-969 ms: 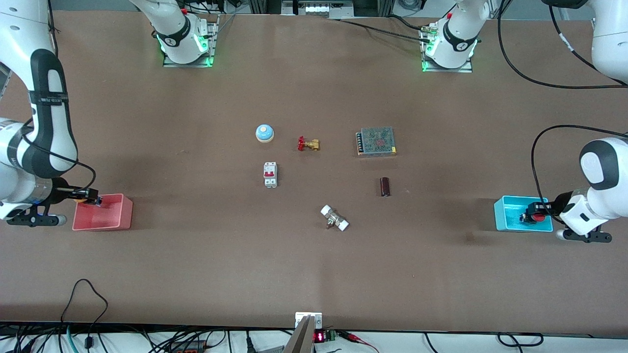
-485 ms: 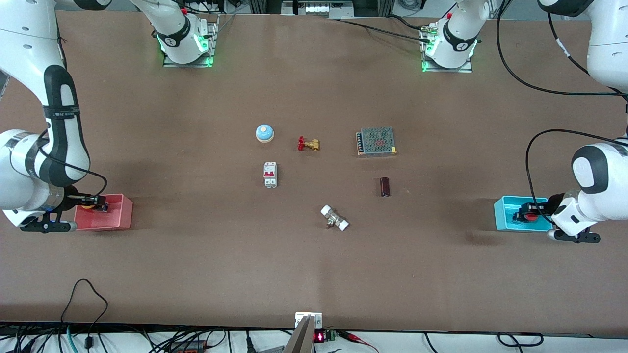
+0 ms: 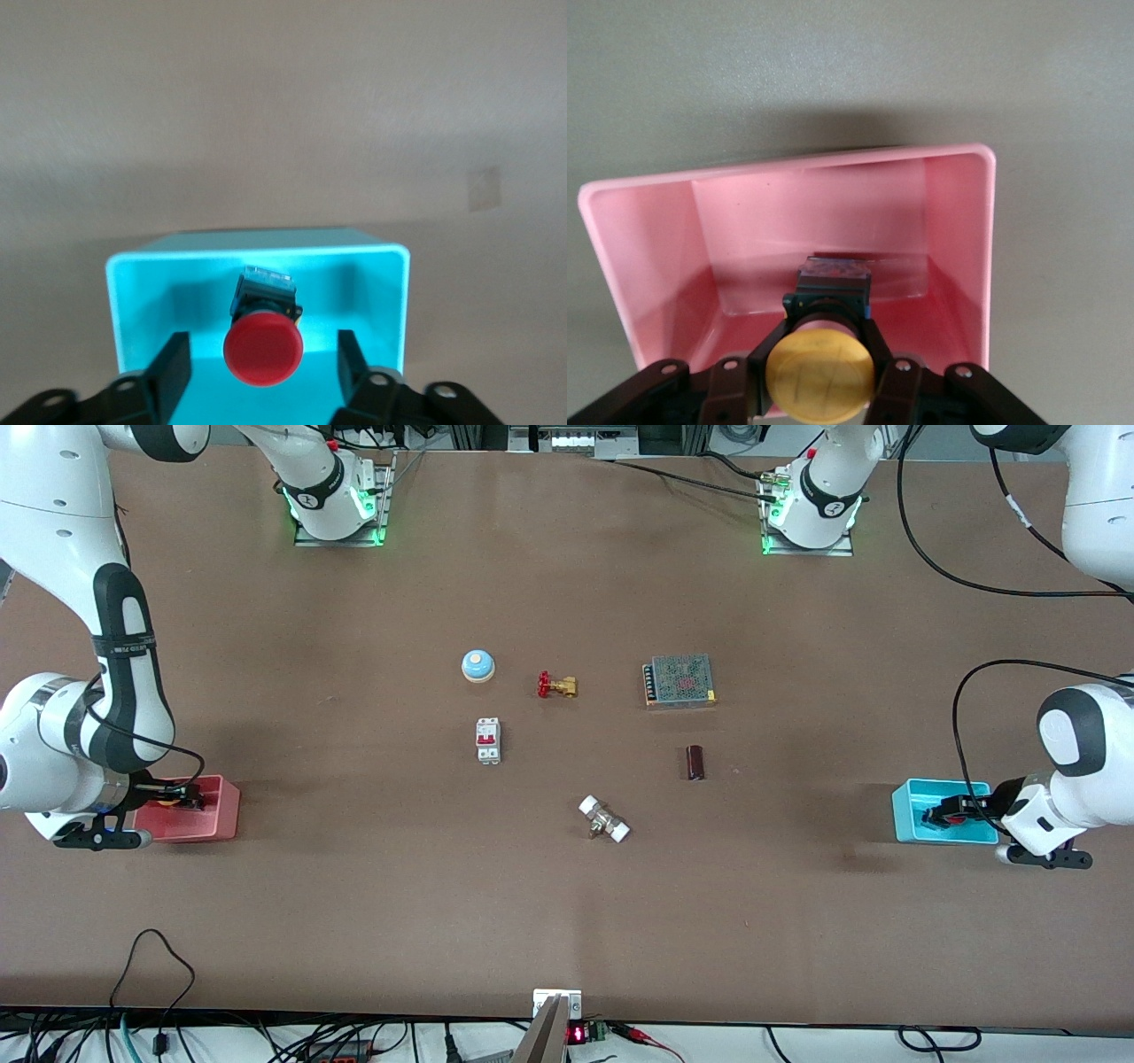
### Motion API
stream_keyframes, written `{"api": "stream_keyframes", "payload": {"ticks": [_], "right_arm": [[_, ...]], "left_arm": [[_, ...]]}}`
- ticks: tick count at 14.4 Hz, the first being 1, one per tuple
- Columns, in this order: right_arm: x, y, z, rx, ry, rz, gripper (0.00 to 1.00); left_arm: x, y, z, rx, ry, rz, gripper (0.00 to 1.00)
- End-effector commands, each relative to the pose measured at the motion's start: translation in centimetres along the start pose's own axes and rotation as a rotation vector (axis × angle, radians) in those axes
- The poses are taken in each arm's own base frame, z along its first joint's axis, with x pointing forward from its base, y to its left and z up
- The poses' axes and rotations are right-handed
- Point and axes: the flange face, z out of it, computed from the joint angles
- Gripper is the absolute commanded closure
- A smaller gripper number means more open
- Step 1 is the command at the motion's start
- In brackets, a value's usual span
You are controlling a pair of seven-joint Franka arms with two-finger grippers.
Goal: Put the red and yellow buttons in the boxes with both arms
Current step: 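Lower and release the yellow button while the left gripper releases the red button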
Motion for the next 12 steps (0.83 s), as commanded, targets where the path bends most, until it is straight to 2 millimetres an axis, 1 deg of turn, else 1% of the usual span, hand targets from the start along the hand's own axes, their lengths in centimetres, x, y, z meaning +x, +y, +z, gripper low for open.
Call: {"api": "stream_keyframes", "payload": {"ticks": [1,2,4,5,6,7,8,9,10,11,12], "right_arm": [[0.6,-0.1,0.7,0.016,-0.001,-0.011,0.67],[0.6,-0.3,0.9,0.013,-0.003,-0.015,0.67],[0.6,-0.2,1.5,0.015,-0.011,-0.011,0.66],[0.6,-0.3,1.4,0.014,-0.008,-0.013,0.66],[0.7,-0.3,1.4,0.013,-0.003,-0.013,0.61],[0.7,-0.3,1.3,0.013,-0.002,-0.007,0.33],[0.8,-0.3,0.7,0.013,0.006,-0.004,0.0],[1.0,-0.3,-0.3,0.012,0.021,-0.008,0.0],[1.2,-0.3,-1.4,0.011,0.033,-0.009,0.0],[1.4,-0.1,-3.1,0.01,0.059,-0.008,0.0],[1.3,0.0,-5.1,0.011,0.081,-0.006,0.0]], "left_arm": [[0.8,1.9,-4.4,0.033,0.046,0.021,0.18],[0.7,2.1,-5.7,0.039,0.059,0.006,0.16],[0.6,4.2,-8.1,0.049,0.074,-0.003,0.11],[0.4,5.6,-9.0,0.049,0.058,-0.006,0.08],[0.3,6.6,-10.0,0.051,0.056,-0.01,0.08],[0.1,7.5,-11.2,0.056,0.061,-0.02,0.06],[0.0,8.7,-11.9,0.058,0.057,-0.014,0.03],[0.0,9.9,-12.6,0.06,0.059,-0.012,0.01],[-0.2,11.1,-13.9,0.064,0.071,-0.018,0.0],[-0.4,11.9,-14.8,0.067,0.072,-0.022,0.0],[-0.9,12.8,-16.3,0.07,0.078,-0.027,0.0]]}}
